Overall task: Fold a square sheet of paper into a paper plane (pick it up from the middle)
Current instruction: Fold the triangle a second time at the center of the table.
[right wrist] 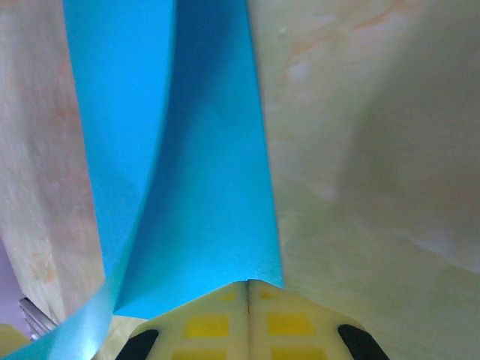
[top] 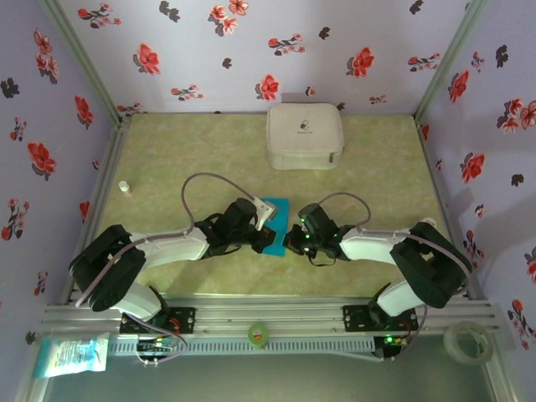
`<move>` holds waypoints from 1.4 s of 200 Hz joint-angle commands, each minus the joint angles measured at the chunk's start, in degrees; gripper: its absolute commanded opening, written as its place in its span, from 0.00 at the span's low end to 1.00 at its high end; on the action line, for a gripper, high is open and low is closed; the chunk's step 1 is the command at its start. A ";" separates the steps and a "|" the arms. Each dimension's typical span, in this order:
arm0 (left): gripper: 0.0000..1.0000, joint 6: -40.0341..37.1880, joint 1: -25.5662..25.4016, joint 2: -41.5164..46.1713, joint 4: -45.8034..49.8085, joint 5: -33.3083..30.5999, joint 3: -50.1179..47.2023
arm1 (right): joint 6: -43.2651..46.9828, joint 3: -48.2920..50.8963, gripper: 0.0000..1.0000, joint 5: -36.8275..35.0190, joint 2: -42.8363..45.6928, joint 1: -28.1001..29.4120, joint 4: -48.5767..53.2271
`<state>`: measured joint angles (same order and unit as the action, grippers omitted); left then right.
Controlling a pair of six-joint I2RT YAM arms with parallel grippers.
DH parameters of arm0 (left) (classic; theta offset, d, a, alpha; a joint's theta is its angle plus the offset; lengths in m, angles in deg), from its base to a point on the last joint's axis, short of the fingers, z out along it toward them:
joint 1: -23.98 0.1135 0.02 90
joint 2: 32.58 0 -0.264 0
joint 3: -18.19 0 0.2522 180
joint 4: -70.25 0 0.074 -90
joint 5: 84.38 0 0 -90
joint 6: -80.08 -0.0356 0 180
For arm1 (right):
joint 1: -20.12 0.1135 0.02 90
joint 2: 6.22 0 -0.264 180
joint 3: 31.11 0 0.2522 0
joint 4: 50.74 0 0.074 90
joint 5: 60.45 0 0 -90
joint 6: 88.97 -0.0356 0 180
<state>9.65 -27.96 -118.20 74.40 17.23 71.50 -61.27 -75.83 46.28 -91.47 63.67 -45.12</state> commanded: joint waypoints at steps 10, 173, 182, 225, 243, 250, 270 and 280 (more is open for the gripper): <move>0.00 1.12 0.44 0.31 -0.89 -0.28 -0.77 | 1.17 -2.59 0.02 0.94 -2.43 1.04 -1.73; 0.00 7.05 3.16 -5.88 -7.63 -2.78 -1.63 | 12.27 -9.92 0.00 -8.82 -5.72 0.81 20.94; 0.00 7.53 3.16 -6.34 -8.47 -2.91 -1.83 | 12.08 -10.46 0.01 -8.66 -5.50 0.83 20.55; 0.00 8.01 3.16 -6.42 -9.54 -3.18 -2.37 | 9.10 -9.64 0.03 -3.28 -3.77 1.36 11.94; 0.00 8.20 3.15 -6.38 -9.78 -3.17 -2.58 | 8.12 -8.88 0.04 -2.13 -3.63 1.47 10.08; 0.00 8.27 3.16 -6.40 -9.86 -3.18 -2.69 | 7.74 -8.54 0.04 -1.74 -3.52 1.55 9.37; 0.00 8.38 3.16 -6.43 -10.06 -3.09 -2.73 | 6.91 -7.71 0.05 -1.04 -3.67 1.62 7.19; 0.00 8.38 3.16 -6.40 -10.08 -3.09 -2.76 | 6.91 -7.65 0.05 -0.27 -4.29 1.56 6.40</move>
<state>17.21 -25.23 -124.26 66.01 15.03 69.47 -52.77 -84.64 43.94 -96.15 64.83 -35.39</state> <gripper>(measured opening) 0.044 0.053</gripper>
